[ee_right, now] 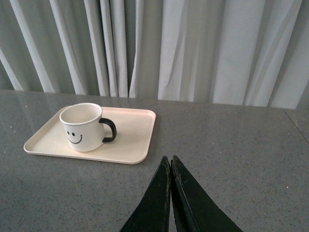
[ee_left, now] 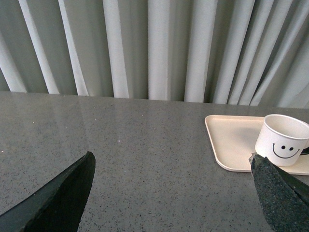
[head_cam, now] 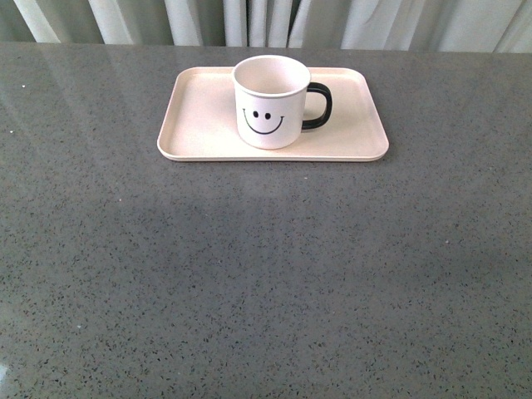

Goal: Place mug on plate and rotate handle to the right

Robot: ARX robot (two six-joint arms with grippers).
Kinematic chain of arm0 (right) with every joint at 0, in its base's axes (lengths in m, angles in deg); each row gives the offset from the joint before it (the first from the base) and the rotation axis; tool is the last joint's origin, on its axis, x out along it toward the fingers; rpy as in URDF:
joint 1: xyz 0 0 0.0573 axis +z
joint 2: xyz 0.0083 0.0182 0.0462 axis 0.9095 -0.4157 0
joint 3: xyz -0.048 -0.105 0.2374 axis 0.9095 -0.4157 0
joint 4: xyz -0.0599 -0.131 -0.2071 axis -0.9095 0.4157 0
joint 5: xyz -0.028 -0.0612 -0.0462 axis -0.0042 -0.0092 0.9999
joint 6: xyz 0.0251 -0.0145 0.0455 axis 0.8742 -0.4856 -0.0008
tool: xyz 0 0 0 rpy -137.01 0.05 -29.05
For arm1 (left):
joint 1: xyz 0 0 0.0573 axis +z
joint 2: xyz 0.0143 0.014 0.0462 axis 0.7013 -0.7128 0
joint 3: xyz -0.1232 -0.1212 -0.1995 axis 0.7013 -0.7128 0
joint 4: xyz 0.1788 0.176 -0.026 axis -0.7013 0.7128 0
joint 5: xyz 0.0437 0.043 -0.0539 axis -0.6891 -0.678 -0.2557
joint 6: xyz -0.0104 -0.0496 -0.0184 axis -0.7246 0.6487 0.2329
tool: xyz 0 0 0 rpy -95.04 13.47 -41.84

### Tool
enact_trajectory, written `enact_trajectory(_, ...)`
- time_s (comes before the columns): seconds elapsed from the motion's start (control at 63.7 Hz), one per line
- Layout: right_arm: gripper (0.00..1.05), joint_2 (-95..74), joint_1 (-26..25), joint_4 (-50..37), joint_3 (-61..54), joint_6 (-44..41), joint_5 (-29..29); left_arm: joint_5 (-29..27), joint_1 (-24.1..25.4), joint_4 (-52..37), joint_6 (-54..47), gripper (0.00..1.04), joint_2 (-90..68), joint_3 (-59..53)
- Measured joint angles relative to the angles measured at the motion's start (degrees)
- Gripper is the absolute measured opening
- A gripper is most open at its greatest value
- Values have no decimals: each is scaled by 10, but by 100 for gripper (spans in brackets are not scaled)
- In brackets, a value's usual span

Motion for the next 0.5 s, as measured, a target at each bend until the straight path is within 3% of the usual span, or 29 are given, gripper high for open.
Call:
enact_trajectory(0.126,2,74,0,92,0,0,1,0,0,0,0,96,0,0)
enact_trajectory(0.503,2,100,0,103,0,0,0,0,0,0,0,96,0,0)
